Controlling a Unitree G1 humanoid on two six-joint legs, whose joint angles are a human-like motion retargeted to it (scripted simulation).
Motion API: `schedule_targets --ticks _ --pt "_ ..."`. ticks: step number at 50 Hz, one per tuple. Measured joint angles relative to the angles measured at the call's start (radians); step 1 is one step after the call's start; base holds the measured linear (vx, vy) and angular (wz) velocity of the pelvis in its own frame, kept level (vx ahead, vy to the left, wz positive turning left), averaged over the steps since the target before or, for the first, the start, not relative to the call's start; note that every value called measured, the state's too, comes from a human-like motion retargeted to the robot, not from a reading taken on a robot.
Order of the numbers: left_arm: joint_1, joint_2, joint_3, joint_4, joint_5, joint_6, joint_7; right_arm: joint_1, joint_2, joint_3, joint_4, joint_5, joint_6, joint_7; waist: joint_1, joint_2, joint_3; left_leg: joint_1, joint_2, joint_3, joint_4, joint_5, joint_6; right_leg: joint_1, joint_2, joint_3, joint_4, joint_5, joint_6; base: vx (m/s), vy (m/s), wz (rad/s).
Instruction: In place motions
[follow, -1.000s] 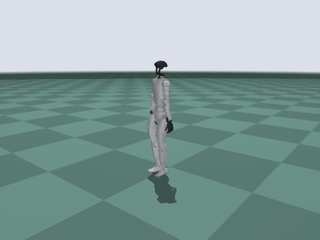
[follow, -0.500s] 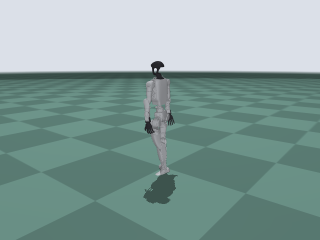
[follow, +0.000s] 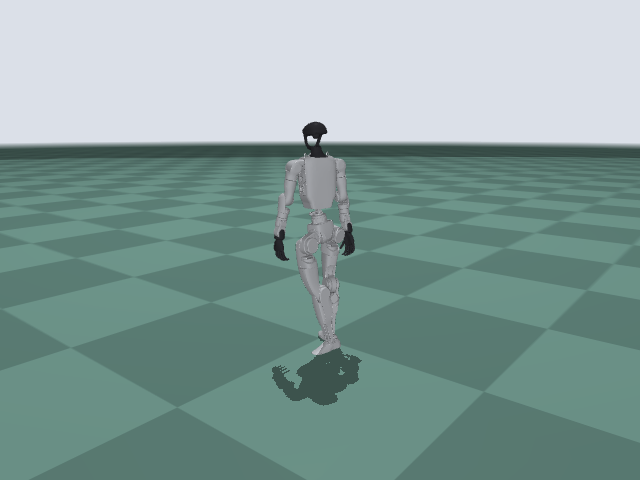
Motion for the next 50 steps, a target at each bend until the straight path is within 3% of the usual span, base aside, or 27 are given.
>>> schedule_targets --ticks 3,5,7,10,13,18,20,21,22,23,25,28,40,50 --pt "0.017 0.002 0.013 0.037 0.023 0.003 0.012 -0.009 0.004 0.021 -0.016 -0.085 0.017 0.013 -0.094 -0.007 -0.003 0.001 0.034 -0.114 0.060 0.032 0.018 0.030 -0.036 -0.099 -0.040 0.000 0.003 0.12 -0.19 1.67" --pt "0.036 0.002 0.030 0.064 0.034 0.001 0.030 -0.017 0.005 0.045 -0.024 -0.146 0.031 0.030 -0.123 -0.048 -0.017 0.006 0.047 -0.162 0.136 0.096 0.047 0.046 -0.074 -0.127 -0.065 0.006 -0.002 0.11 -0.16 1.10" --pt "0.067 0.005 0.062 0.077 0.039 -0.001 0.056 -0.031 0.012 0.067 -0.036 -0.214 0.037 0.046 -0.157 -0.098 -0.039 -0.009 0.075 -0.214 0.247 0.140 0.111 0.055 -0.157 -0.164 -0.077 0.018 0.021 0.08 -0.21 0.73" --pt "0.122 0.005 0.122 0.089 0.026 -0.004 0.092 -0.046 0.017 0.103 -0.059 -0.292 0.025 0.057 -0.128 -0.169 -0.087 -0.054 0.084 -0.263 0.409 0.113 0.188 0.039 -0.223 -0.132 -0.088 0.024 0.014 0.10 -0.21 -0.45" --pt "0.152 -0.014 0.173 0.128 -0.012 -0.001 0.111 -0.061 0.017 0.119 -0.082 -0.309 0.017 0.059 -0.087 -0.175 -0.089 -0.197 0.086 -0.525 0.522 0.037 0.160 0.023 -0.215 -0.092 -0.084 0.034 -0.005 0.05 -0.07 -0.90" --pt "0.176 -0.049 0.200 0.157 -0.076 -0.007 0.093 -0.092 0.012 0.122 -0.109 -0.240 -0.004 0.058 0.027 -0.135 -0.015 -0.271 -0.060 -0.850 0.333 -0.020 0.164 0.052 -0.130 0.010 -0.097 0.057 -0.031 -0.01 0.02 -1.55" --pt "0.191 -0.060 0.193 0.151 -0.060 -0.004 0.087 -0.097 0.009 0.121 -0.111 -0.213 -0.005 0.072 0.068 -0.102 0.004 -0.282 -0.113 -0.967 0.235 -0.007 0.185 0.069 -0.079 0.051 -0.101 0.062 -0.041 0.15 0.00 -1.50" --pt "0.200 -0.066 0.189 0.146 -0.051 -0.005 0.087 -0.098 0.008 0.119 -0.109 -0.211 -0.003 0.074 0.080 -0.096 0.006 -0.284 -0.138 -0.997 0.198 0.009 0.256 0.076 -0.071 0.071 -0.101 0.063 -0.041 0.16 0.00 -1.15" --pt "0.209 -0.070 0.184 0.143 -0.043 -0.006 0.086 -0.098 0.009 0.118 -0.107 -0.212 -0.001 0.074 0.079 -0.084 0.005 -0.279 -0.142 -1.016 0.168 0.017 0.283 0.080 -0.059 0.079 -0.101 0.061 -0.040 0.15 -0.01 -0.44" --pt "0.219 -0.072 0.178 0.140 -0.040 -0.007 0.084 -0.096 0.013 0.118 -0.103 -0.217 0.002 0.069 0.052 -0.060 -0.003 -0.259 -0.103 -1.015 0.156 0.009 0.223 0.079 -0.040 0.064 -0.100 0.056 -0.036 0.11 -0.03 -0.18" --pt "0.225 -0.074 0.187 0.137 -0.034 -0.005 0.072 -0.097 0.024 0.135 -0.094 -0.229 0.011 0.049 0.034 -0.044 -0.013 -0.263 -0.087 -0.908 0.143 0.012 0.226 0.071 -0.022 0.088 -0.099 0.055 -0.033 0.04 -0.06 -0.11" --pt "0.195 -0.066 0.179 0.126 -0.033 -0.001 0.075 -0.089 0.034 0.137 -0.078 -0.214 0.003 0.012 -0.047 -0.052 0.007 -0.270 -0.091 -1.001 0.148 0.028 0.207 0.088 -0.035 0.032 -0.099 0.040 -0.027 -0.03 -0.03 0.70" --pt "0.090 -0.067 0.091 -0.001 -0.079 -0.016 0.059 -0.024 0.002 0.114 0.084 -0.228 0.013 -0.033 0.013 -0.069 -0.016 -0.239 -0.113 -0.988 0.097 0.037 0.225 0.099 -0.035 0.037 -0.094 0.034 -0.014 0.06 0.02 -0.05" --pt "0.083 -0.063 0.074 0.033 -0.044 -0.007 0.028 -0.016 -0.005 0.082 -0.011 -0.203 0.002 0.004 0.020 -0.059 -0.019 -0.252 -0.100 -1.002 0.120 0.012 0.235 0.076 -0.035 0.066 -0.037 0.009 0.013 0.02 0.04 -0.14"
